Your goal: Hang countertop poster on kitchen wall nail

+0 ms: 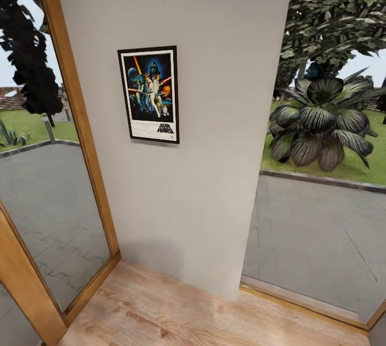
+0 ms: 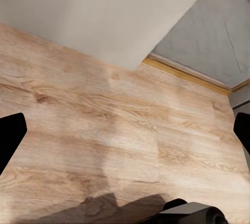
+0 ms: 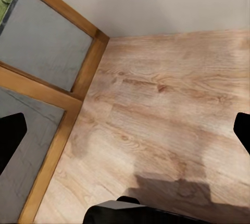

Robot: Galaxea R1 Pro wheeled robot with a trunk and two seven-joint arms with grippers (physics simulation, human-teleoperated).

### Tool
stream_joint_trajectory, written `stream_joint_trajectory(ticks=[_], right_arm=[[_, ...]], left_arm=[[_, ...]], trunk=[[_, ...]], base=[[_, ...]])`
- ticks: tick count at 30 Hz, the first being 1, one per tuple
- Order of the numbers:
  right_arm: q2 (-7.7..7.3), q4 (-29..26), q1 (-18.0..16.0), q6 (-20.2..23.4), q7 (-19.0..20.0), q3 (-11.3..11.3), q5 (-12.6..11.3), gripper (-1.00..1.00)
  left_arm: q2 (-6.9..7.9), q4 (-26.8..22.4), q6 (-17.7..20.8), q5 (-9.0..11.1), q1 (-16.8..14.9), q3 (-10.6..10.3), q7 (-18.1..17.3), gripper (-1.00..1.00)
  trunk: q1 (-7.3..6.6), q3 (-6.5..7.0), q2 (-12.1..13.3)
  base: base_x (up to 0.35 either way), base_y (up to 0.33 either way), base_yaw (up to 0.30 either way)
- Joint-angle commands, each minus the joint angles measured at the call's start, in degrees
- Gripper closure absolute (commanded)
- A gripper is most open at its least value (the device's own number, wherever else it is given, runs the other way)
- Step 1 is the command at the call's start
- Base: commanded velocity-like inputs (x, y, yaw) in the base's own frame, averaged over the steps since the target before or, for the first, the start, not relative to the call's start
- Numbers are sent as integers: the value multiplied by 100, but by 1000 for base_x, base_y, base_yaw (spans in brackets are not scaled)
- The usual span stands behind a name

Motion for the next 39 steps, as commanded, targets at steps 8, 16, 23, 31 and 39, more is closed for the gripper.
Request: stream_joint_trajectory(ticks=[8, 16, 23, 31, 39], right_arm=[[4, 64, 3, -26, -282, -5, -17, -100], [49, 399, -8, -14, -1237, -14, -20, -100], [150, 1497, -14, -18, -2366, -28, -28, -100], [162, 1646, -14, -15, -3155, -33, -35, -100], [164, 1659, -14, -13, -3952, -32, -38, -100]], left_arm=[[-187, 11, -4, -36, 3, -31, 465, -100], [-558, 18, -5, -563, 3, -113, 2384, -100], [-607, 937, -216, -696, 3, -73, 2985, -100], [-607, 1074, -309, -700, 3, -61, 3002, -100], [-605, 1094, -317, -703, 3, -60, 3003, -100]], trunk=[[2, 19, -2], [2, 87, -2], [2, 98, -2], [2, 98, -2], [2, 98, -2]], base=[[0, 0, 0], [0, 0, 0], [0, 0, 0], [0, 0, 0], [0, 0, 0]])
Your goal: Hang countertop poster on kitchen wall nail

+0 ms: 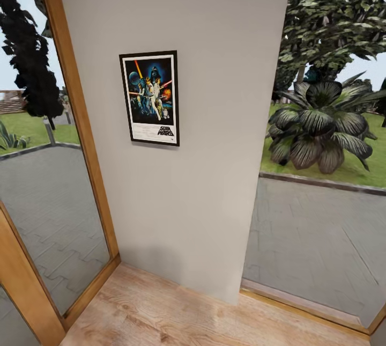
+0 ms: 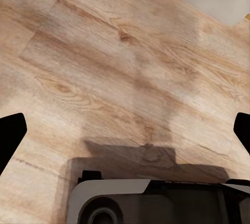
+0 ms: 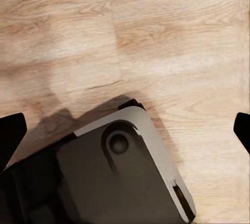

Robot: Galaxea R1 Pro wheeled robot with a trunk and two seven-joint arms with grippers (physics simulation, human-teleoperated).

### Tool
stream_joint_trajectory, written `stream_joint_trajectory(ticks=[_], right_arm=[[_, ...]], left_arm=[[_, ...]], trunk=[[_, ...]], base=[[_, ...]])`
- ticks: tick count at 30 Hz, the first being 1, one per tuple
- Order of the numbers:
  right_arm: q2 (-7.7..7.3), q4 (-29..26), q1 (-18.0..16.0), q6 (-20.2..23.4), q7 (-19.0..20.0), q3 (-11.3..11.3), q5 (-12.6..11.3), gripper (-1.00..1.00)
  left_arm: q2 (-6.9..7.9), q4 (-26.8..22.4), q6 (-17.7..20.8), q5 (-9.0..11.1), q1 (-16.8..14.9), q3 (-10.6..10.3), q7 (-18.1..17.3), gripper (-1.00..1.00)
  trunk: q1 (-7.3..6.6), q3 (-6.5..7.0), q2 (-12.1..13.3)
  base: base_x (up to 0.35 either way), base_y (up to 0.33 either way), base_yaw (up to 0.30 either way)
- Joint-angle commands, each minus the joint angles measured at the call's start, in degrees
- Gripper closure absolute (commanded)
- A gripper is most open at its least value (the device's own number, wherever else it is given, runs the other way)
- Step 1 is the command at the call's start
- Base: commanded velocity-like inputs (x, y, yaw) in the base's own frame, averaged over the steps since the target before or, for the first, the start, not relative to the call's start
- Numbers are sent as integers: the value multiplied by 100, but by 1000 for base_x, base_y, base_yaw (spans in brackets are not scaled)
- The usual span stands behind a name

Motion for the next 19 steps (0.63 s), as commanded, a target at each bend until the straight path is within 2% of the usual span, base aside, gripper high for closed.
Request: stream_joint_trajectory(ticks=[1, 8, 19], right_arm=[[0, -1, 4, 2, -14, -4, -49, -100], [0, 0, 4, 5, -167, -5, -49, -100], [0, 0, 4, 5, -190, -5, -49, -100]], left_arm=[[-2, -4, 6, -2, 2, 44, -50, -100], [4, 41, 5, 0, 2, 50, -50, -100], [3, 199, 5, 0, 2, 51, -50, -100]], trunk=[[2, 2, -1], [2, 2, -1], [2, 2, -1]], base=[[0, 0, 0], [0, 0, 0], [0, 0, 0]])
